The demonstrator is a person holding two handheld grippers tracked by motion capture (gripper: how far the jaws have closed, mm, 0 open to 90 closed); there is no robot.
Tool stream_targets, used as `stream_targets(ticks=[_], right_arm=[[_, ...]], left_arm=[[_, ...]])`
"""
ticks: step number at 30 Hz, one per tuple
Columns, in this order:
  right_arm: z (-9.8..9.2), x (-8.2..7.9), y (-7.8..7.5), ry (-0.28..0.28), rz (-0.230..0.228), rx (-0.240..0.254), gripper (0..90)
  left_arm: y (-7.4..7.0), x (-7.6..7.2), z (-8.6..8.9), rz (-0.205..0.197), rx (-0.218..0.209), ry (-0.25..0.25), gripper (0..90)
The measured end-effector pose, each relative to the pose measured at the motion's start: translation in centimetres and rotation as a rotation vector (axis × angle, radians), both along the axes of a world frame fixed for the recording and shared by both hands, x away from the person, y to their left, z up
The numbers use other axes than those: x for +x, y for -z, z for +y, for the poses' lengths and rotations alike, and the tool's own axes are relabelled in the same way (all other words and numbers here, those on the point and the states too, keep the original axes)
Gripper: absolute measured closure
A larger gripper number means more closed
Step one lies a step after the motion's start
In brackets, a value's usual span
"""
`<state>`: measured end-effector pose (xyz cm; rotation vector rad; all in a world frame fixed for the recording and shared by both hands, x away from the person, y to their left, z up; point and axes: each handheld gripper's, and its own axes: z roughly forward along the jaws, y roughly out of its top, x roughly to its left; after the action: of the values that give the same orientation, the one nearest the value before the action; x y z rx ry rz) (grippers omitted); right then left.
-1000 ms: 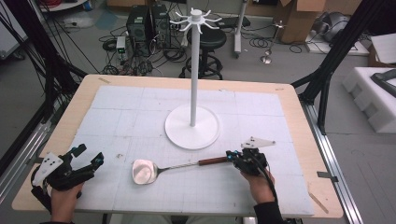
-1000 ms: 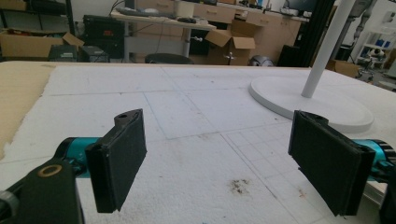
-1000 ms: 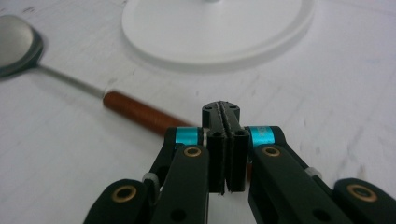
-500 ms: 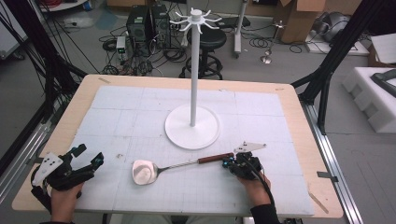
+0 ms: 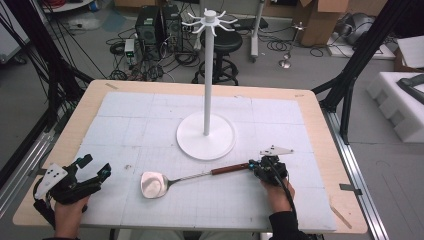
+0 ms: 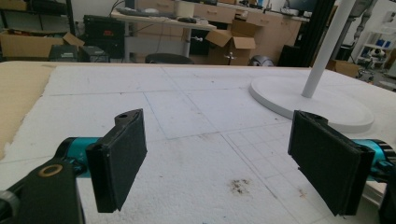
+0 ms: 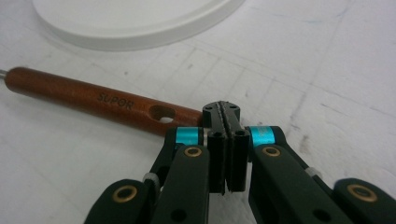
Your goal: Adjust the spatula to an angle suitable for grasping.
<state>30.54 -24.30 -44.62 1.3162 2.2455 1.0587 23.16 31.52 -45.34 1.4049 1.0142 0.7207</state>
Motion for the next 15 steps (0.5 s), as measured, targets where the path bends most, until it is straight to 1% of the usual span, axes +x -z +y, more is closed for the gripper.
stream_targets(ticks=[1, 5, 7, 9, 12, 13, 14, 15], right_arm=[[0.1, 0.1, 0.0, -0.002, -0.002, 0.014, 89.7], [0.8, 0.0, 0.0, -0.012, -0.004, 0.013, 89.7], [1.8, 0.1, 0.1, -0.035, -0.007, 0.014, 89.7], [2.1, 0.2, 0.1, -0.040, -0.006, 0.018, 89.7], [3.4, 0.4, 0.1, -0.068, -0.007, 0.006, 89.7], [4.3, 0.5, 0.1, -0.090, -0.009, 0.007, 89.7], [4.3, 0.5, 0.1, -0.090, -0.009, 0.007, 89.7], [5.2, 0.5, 0.1, -0.108, -0.011, 0.006, 89.7]], left_arm=[[0.0, 0.0, 0.0, 0.000, 0.000, 0.000, 19.6], [0.0, 0.0, 0.0, 0.002, 0.001, 0.002, 19.6], [0.0, 0.0, 0.0, 0.002, 0.000, 0.003, 19.6], [0.0, 0.0, 0.0, 0.001, -0.001, 0.003, 19.6], [0.0, 0.0, 0.1, 0.002, -0.003, 0.004, 19.6], [0.0, 0.0, 0.1, 0.002, -0.004, 0.003, 19.6], [0.0, 0.0, 0.1, 0.003, -0.004, 0.004, 19.6], [0.0, 0.0, 0.1, 0.003, -0.004, 0.004, 19.6]])
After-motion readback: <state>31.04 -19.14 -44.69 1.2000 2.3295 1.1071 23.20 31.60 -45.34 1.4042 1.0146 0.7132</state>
